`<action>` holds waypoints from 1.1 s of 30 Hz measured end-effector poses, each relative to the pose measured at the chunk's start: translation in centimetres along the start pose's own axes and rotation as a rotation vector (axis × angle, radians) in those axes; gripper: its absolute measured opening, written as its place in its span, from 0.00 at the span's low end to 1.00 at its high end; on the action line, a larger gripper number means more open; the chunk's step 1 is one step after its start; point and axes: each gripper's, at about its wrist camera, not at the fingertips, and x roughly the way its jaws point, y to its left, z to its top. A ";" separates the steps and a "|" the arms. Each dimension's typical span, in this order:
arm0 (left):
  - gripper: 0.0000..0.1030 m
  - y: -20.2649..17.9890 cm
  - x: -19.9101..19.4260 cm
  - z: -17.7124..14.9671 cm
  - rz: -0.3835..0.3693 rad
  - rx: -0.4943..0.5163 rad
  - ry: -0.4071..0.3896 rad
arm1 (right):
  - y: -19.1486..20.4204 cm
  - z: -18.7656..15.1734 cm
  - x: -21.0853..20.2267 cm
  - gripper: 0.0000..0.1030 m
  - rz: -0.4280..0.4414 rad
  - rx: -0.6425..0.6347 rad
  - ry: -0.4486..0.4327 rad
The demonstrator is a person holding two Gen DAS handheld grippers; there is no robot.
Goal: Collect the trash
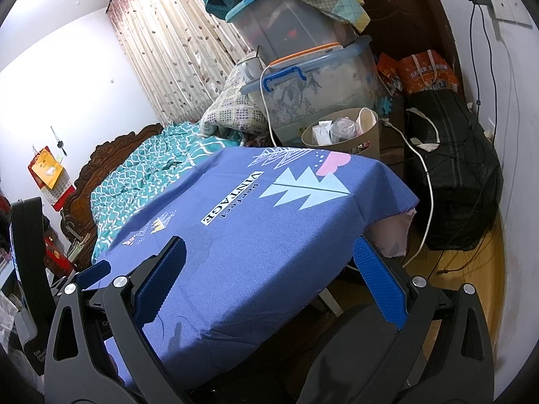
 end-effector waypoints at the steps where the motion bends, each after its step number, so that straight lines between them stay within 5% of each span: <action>1: 0.92 0.0 0.0 0.1 0.001 0.000 0.000 | 0.0 0.0 0.0 0.96 0.000 0.000 0.000; 33: 0.92 -0.3 0.1 -0.4 -0.006 0.014 0.002 | -0.1 0.0 0.1 0.96 0.001 0.002 0.001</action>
